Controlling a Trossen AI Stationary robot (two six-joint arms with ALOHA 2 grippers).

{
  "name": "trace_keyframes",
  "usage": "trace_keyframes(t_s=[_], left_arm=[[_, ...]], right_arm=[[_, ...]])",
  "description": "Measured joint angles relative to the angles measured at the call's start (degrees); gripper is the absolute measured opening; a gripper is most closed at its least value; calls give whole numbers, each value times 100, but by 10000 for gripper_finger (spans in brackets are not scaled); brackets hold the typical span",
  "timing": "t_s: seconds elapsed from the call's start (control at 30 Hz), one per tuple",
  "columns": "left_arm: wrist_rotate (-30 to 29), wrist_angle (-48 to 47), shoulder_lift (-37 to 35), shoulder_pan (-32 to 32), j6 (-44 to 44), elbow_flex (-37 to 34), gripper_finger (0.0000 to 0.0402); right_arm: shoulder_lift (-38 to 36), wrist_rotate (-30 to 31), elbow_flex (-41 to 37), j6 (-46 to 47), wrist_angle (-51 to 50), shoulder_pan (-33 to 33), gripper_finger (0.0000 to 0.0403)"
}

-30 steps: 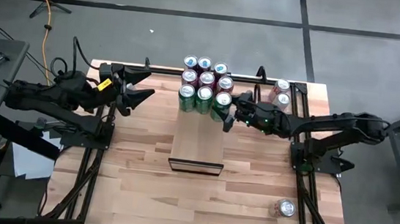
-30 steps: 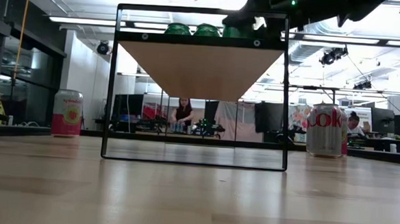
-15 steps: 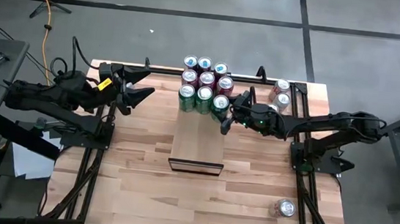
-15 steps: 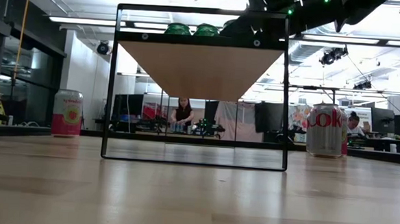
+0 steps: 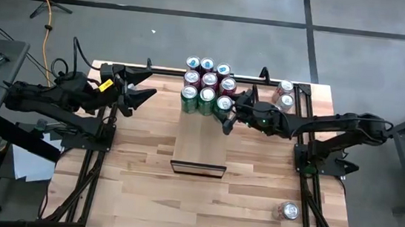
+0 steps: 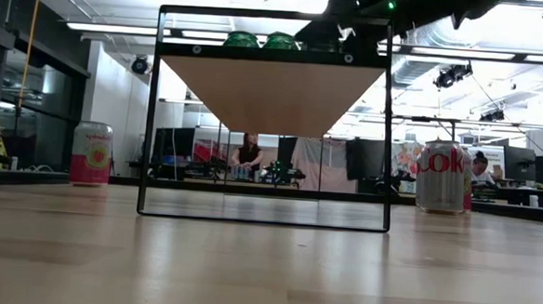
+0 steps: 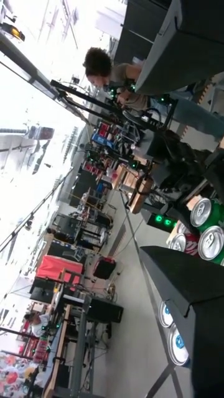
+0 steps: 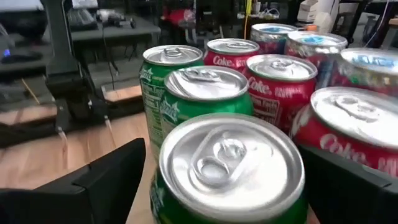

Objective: Place canned beverage on shelf
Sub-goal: Put the green soda can on the shelf

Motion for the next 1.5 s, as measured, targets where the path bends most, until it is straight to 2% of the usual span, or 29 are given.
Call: trace_keyframes(t_s=[0.43, 0.6, 0.73, 0.83, 0.97, 1.0, 1.03, 1.17, 1.23, 1.37, 1.5], left_arm=[[2, 61, -15, -2, 52, 0, 351], [2, 50, -17, -2, 202, 0, 351], [46, -4, -15, 0, 203, 0, 351], [148, -169, -17, -2, 201, 0, 351], [157, -306, -15, -2, 202, 0, 351], [157, -314, -11, -2, 204, 0, 351], [156, -318, -3, -2, 210, 0, 351], [155, -317, -1, -2, 255, 0, 351], [136, -317, 0, -2, 260, 0, 351], [113, -314, -1, -2, 269, 0, 351], [94, -312, 1, -2, 251, 0, 351]], right_arm=[[-303, -101, 1908, -175, -3175, 16, 377], [-419, -211, 2486, 47, -4333, 211, 360], [-639, -122, 2512, 532, -5314, 613, 298], [-839, 116, 2269, 1233, -5945, 1035, 208], [-1097, 277, 1458, 2194, -5416, 1581, 49], [-1120, 343, 1212, 2354, -5080, 1678, 26], [-1120, 445, 979, 2513, -4721, 1753, 17], [-1006, 943, 187, 3006, -3458, 1794, 28], [-934, 1088, -84, 3022, -2969, 1707, 14], [-831, 1021, -360, 2986, -2063, 1425, 7], [-782, 789, -381, 2680, -1870, 1146, 2]])
